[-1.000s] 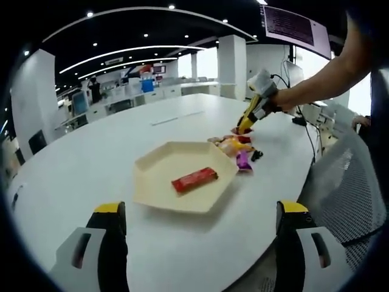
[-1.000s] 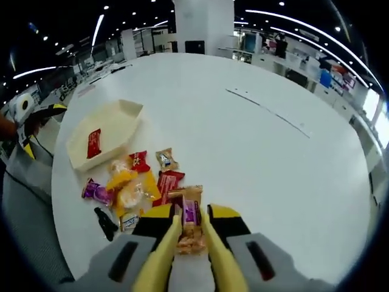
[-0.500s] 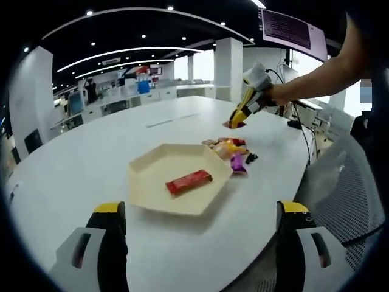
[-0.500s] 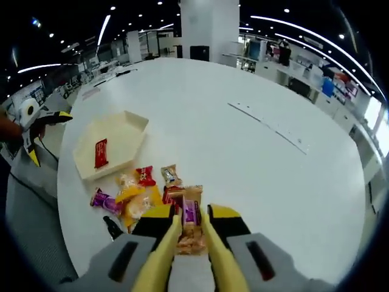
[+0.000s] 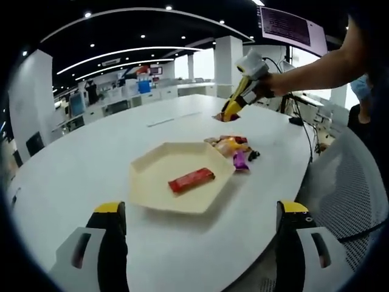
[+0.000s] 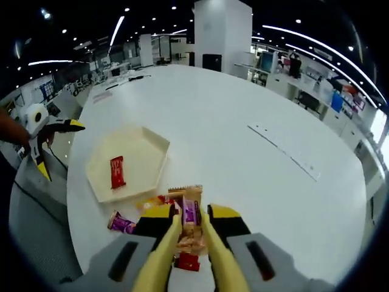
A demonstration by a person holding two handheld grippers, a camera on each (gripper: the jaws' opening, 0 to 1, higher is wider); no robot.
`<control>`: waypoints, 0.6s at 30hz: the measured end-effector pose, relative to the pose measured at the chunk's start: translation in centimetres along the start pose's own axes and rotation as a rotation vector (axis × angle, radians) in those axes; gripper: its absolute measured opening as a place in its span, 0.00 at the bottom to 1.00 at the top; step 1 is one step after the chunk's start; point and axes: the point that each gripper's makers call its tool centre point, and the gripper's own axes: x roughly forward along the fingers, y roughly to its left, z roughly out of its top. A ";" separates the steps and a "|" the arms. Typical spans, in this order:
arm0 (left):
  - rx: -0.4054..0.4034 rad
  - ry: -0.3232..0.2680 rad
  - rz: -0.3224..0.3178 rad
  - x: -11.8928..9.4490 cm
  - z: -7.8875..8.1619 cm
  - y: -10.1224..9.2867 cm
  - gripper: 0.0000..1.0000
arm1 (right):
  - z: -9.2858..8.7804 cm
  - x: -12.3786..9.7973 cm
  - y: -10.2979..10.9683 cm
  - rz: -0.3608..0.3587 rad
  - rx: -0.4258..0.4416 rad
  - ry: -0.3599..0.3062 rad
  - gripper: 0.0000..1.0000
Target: Place the target food into the container with the food tongs after gripping and lifting it, then release it inside without dropping or visibly crushing the food.
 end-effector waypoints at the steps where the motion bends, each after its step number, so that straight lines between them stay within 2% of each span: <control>1: 0.006 0.001 0.003 0.0 0.0 0.1 0.99 | 0.5 0.3 0.4 0.007 -0.006 -0.005 0.21; 11: 0.018 0.009 0.019 -0.1 -0.2 0.4 0.99 | 5.3 4.3 5.7 0.102 -0.078 -0.034 0.21; 18: 0.015 0.003 0.028 -0.2 -0.1 0.5 0.99 | 7.4 6.7 9.1 0.161 -0.124 -0.037 0.21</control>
